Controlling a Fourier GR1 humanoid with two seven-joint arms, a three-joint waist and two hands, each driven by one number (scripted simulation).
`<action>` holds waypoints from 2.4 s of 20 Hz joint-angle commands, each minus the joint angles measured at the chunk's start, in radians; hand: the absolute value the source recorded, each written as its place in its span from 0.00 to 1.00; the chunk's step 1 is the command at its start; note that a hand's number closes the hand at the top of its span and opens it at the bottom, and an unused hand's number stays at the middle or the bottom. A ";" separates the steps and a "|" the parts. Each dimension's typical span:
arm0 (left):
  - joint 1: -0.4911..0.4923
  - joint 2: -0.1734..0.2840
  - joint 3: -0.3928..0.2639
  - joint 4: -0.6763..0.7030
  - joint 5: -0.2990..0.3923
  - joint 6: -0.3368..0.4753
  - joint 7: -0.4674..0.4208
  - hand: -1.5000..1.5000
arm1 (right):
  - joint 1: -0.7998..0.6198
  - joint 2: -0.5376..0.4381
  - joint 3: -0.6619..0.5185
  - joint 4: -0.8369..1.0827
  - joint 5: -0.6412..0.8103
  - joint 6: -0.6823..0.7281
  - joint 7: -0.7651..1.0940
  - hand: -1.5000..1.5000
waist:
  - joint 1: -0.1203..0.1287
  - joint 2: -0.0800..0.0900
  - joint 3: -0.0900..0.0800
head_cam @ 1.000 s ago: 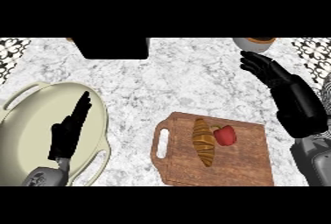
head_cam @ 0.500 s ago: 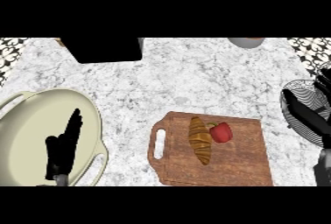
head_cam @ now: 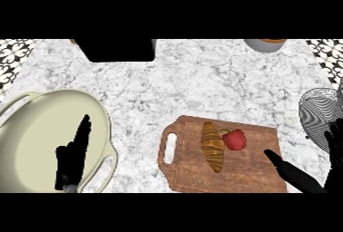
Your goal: Pick the croissant from the cutting board and place it in the tiered basket
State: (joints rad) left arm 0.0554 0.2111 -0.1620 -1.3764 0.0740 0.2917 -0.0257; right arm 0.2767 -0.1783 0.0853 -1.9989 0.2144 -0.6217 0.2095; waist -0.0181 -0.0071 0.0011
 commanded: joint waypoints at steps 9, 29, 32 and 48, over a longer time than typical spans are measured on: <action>0.009 -0.023 -0.040 0.000 -0.028 0.004 0.029 0.50 | 0.060 -0.250 0.230 -0.179 0.473 0.329 0.663 0.00 | 0.040 0.014 -0.011; -0.004 -0.015 -0.003 0.007 -0.011 -0.031 0.034 0.50 | -0.341 0.175 0.434 0.167 0.953 0.765 1.144 0.00 | 0.026 0.010 -0.003; 0.025 -0.019 -0.010 -0.065 -0.020 -0.008 0.066 0.50 | -0.398 0.176 0.411 0.183 0.913 0.798 1.177 0.00 | 0.031 0.007 -0.002; 0.007 -0.021 -0.011 -0.025 -0.032 -0.047 0.057 0.50 | -0.552 0.178 0.381 0.400 0.718 0.798 1.271 0.00 | 0.033 0.009 -0.002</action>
State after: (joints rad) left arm 0.0715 0.1801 -0.1741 -1.4129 0.0332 0.2734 0.0180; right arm -0.2020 -0.0151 0.4698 -1.6475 0.9858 0.1222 1.2228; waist 0.0115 -0.0007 0.0025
